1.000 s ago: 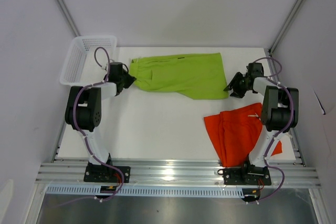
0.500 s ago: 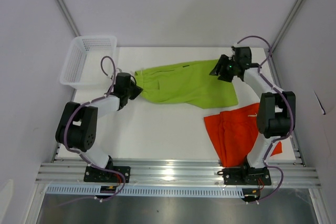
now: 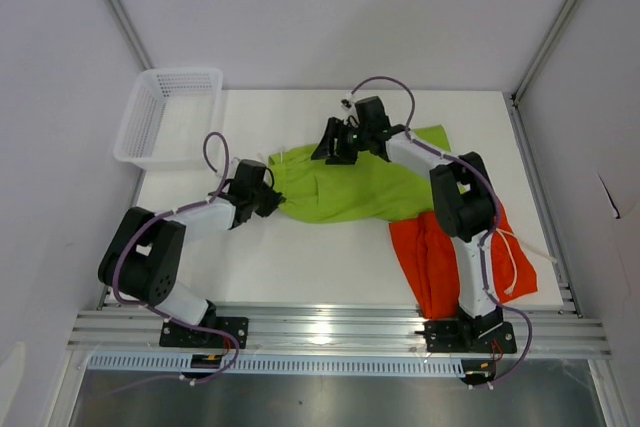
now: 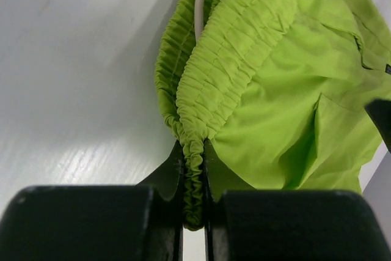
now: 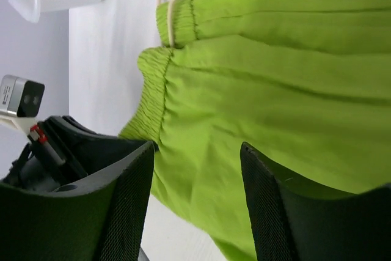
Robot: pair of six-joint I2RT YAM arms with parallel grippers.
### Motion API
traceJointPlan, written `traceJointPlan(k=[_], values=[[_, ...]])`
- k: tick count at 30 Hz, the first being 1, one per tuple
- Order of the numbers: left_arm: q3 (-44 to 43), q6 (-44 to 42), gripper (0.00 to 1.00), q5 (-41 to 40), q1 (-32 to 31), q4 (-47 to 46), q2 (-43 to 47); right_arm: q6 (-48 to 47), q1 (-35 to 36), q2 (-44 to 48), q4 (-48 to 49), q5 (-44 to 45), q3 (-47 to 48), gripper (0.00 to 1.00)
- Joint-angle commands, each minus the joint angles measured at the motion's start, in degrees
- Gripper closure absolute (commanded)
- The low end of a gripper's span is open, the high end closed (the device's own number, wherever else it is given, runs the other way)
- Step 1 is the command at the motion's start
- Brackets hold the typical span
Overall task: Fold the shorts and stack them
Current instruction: Fold the shorts
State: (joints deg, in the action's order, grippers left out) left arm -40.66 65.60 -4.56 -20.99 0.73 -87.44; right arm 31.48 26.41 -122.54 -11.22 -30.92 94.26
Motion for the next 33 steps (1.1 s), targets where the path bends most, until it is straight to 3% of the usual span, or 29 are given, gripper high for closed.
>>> traceJointPlan(k=[1, 4, 5, 6, 9, 10, 14, 19, 33], values=[[1.03, 2.43, 0.90, 1.22, -1.95, 0.06, 1.66, 4.28, 1.44, -4.97, 4.99, -4.59, 4.35, 0.39], [0.15, -0.29, 0.77, 1.65, -1.95, -0.29, 1.13, 4.81, 2.15, -9.64, 4.55, -6.52, 6.63, 0.39], [-0.20, -2.22, 0.65, 2.44, -1.86, 0.49, 0.96, 4.20, 2.50, -10.69, 2.80, -6.70, 7.34, 0.39], [-0.73, -3.19, 0.42, 2.62, -1.94, 1.02, 0.78, 3.68, 2.59, -11.57, 1.66, -6.61, 7.87, 0.39], [-2.14, -6.96, 0.10, 3.50, -1.86, 2.87, 0.69, 1.48, 2.85, -14.39, -3.01, -6.26, 9.63, 0.40], [-2.49, -8.46, 0.07, 4.11, -1.42, 2.61, 0.52, 0.95, 2.77, -14.74, -3.88, -6.17, 9.19, 0.40], [-3.28, -16.10, 0.05, 14.56, 2.52, -0.37, -3.60, -2.82, 2.42, -15.36, -9.16, -4.16, 10.33, 0.41], [1.46, -16.74, 0.05, 26.07, 8.94, -11.97, -5.99, -7.83, 1.45, -14.92, -14.17, -3.01, 11.12, 0.43], [-6.01, -22.54, 0.05, 25.48, 11.68, -5.57, -9.94, -16.89, 2.77, -15.45, -23.67, -0.63, 14.20, 0.44]])
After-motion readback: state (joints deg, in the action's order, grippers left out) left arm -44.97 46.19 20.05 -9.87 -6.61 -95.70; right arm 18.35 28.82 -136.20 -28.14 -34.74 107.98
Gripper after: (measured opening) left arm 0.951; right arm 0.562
